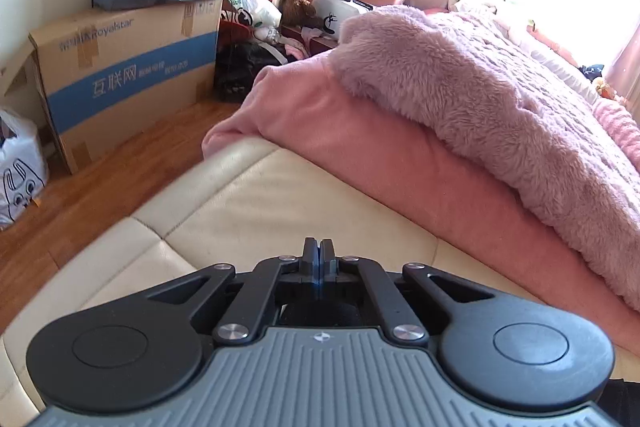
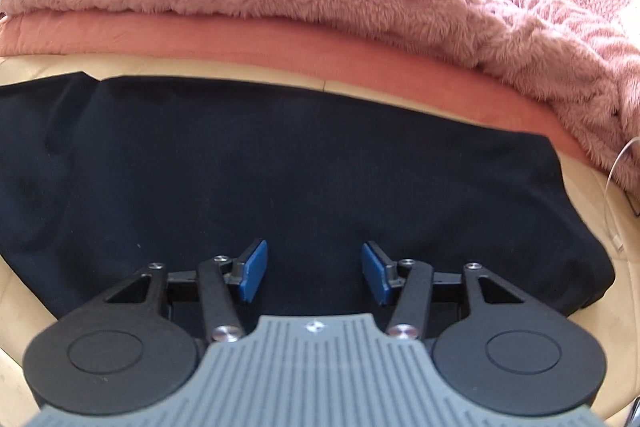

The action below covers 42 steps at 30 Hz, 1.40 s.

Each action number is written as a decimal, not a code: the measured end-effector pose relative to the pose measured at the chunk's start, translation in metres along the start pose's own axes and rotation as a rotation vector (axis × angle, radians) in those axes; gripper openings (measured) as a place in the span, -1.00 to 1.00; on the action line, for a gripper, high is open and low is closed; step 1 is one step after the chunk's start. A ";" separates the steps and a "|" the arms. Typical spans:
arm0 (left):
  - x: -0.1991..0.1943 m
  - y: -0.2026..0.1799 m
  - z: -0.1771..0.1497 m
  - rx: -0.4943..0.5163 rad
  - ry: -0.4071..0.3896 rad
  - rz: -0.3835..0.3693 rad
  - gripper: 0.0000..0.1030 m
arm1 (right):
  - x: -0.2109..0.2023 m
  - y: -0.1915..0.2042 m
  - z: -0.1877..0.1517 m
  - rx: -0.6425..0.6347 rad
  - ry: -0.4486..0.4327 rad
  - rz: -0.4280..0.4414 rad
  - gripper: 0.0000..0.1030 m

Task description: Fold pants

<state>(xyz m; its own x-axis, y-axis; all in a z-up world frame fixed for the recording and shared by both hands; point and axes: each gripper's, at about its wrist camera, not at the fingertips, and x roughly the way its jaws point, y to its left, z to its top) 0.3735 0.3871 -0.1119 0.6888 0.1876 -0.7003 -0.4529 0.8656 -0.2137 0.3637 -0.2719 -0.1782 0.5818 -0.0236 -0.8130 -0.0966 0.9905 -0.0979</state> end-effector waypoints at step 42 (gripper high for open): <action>-0.038 -0.098 -0.033 0.022 0.173 -0.283 -0.80 | -0.004 0.038 -0.009 -0.072 -0.069 0.077 -0.11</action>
<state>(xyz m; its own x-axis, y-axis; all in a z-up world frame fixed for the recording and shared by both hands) 0.3731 0.2798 -0.0866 0.6780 -0.1416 -0.7213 -0.2441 0.8822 -0.4026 0.3508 -0.2349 -0.1837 0.6242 0.0636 -0.7786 -0.1991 0.9767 -0.0798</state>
